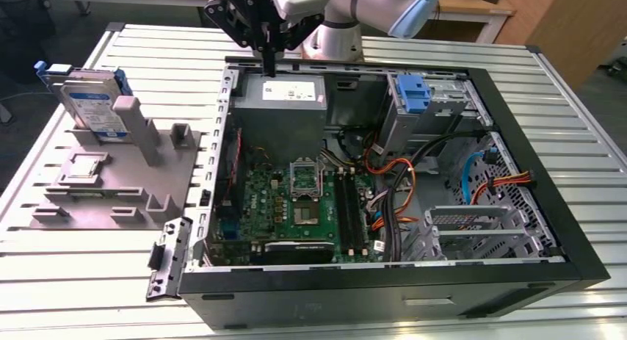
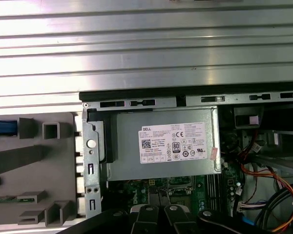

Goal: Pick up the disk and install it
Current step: 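Reach for the disk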

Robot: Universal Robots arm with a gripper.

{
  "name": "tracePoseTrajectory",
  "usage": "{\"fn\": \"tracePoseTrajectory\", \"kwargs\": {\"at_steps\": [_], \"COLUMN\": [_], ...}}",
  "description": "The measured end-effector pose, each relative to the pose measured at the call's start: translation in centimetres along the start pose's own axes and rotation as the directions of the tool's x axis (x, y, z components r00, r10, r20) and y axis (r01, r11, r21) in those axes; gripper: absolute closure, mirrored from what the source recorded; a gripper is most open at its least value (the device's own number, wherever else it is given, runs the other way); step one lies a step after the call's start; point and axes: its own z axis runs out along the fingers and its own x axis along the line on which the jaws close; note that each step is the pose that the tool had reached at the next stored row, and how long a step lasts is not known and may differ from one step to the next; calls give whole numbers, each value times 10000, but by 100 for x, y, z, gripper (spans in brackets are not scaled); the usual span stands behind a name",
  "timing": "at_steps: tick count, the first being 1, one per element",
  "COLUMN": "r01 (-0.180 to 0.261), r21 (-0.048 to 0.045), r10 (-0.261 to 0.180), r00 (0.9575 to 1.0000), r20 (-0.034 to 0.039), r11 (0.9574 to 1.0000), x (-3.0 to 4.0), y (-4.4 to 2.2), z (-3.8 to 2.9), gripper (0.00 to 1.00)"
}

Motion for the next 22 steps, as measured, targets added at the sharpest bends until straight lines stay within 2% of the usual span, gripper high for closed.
{"fn": "tracePoseTrajectory", "kwargs": {"at_steps": [10,16,22], "r01": [1,1,2], "r21": [1,1,1], "r10": [-1,-1,-2], "r00": [10000,10000,10000], "r20": [0,0,0], "r11": [10000,10000,10000], "x": [24,80,107], "y": [-2,-6,-8], "z": [2,2,2], "gripper": [90,90,90]}}
